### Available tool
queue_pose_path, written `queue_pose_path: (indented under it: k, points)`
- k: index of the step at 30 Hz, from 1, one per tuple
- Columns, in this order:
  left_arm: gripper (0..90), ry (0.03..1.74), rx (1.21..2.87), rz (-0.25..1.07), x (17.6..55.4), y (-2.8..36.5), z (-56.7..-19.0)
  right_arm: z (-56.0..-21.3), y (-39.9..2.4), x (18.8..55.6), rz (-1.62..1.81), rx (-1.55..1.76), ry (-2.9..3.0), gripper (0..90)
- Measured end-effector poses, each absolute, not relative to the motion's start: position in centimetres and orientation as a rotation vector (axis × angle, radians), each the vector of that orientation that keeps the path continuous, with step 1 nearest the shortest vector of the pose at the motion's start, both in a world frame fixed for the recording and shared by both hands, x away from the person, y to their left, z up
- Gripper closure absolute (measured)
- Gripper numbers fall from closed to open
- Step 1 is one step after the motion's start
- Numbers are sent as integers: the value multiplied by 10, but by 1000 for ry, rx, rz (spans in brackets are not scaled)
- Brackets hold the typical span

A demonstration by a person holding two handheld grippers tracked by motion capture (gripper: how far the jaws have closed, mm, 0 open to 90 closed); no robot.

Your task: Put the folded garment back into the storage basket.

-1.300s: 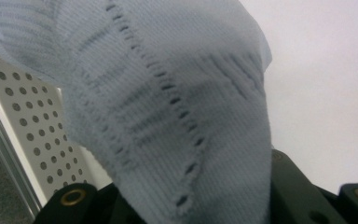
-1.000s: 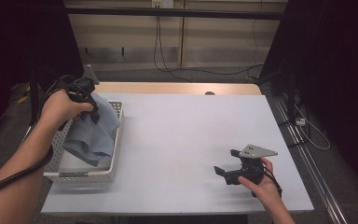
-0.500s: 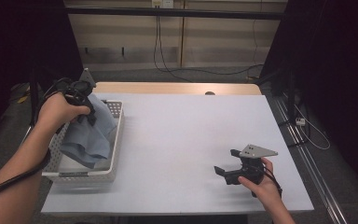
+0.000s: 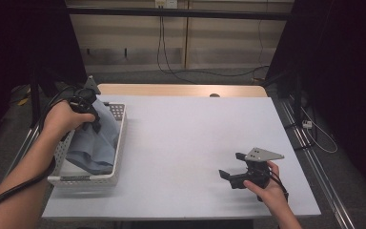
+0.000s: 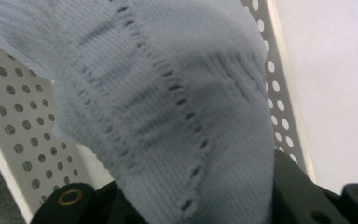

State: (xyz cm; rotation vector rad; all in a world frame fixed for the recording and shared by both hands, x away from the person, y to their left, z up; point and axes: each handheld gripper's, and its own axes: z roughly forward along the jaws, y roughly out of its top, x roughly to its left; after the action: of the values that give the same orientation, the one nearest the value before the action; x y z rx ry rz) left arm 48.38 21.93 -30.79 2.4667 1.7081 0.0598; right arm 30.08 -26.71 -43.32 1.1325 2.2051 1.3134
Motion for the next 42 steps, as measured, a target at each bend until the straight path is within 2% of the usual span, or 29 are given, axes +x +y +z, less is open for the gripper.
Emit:
queue_pose_path:
  k: [21,42]
  points:
    - [701,1705,2458,69,482,218,-321,-433,-267,301,1311,1132,2203,57]
    - [695,1721,2445,5,480,220,-343,-434,-266,301,1309,1129,2210,57]
